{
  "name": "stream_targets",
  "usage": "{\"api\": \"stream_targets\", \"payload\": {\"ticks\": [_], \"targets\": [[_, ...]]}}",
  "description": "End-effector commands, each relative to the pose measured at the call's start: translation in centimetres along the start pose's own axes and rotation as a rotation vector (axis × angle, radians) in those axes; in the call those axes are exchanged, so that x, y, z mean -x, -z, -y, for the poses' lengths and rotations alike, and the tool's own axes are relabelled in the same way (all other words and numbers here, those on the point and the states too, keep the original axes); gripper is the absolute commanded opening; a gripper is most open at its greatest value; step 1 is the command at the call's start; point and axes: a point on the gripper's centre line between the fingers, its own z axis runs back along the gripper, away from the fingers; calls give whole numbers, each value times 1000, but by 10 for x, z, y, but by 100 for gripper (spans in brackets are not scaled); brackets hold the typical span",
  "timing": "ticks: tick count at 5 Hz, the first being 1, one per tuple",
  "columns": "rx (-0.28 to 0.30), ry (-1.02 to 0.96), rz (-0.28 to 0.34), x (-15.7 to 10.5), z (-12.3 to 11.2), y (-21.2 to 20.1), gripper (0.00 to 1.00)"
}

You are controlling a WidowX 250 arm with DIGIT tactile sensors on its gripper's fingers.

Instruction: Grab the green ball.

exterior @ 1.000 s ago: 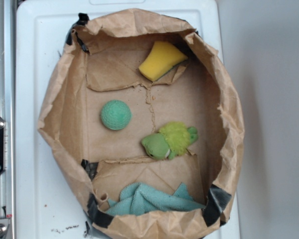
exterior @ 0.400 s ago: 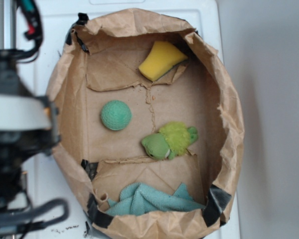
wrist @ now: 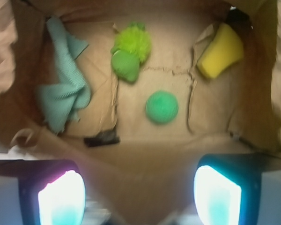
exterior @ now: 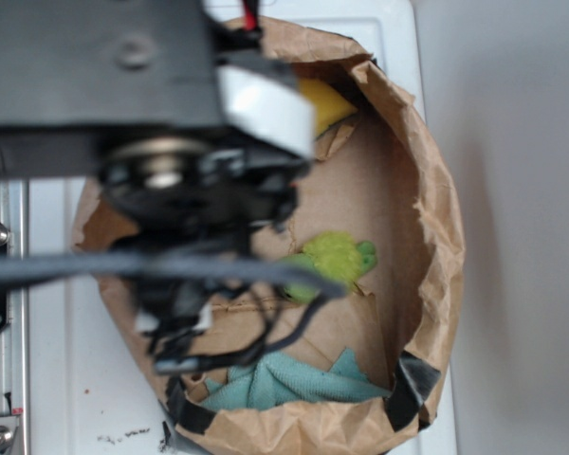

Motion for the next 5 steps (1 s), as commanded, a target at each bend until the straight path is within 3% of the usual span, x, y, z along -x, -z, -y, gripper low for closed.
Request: {"api": "stream_targets", "payload": {"ticks": [1, 3, 4, 5], "targets": [[61, 137, 55, -23, -8, 17, 100], [44, 199, -19, -27, -12, 56, 100], [3, 240, -34, -23, -6, 70, 100], [3, 240, -34, -23, -6, 70, 100]]}}
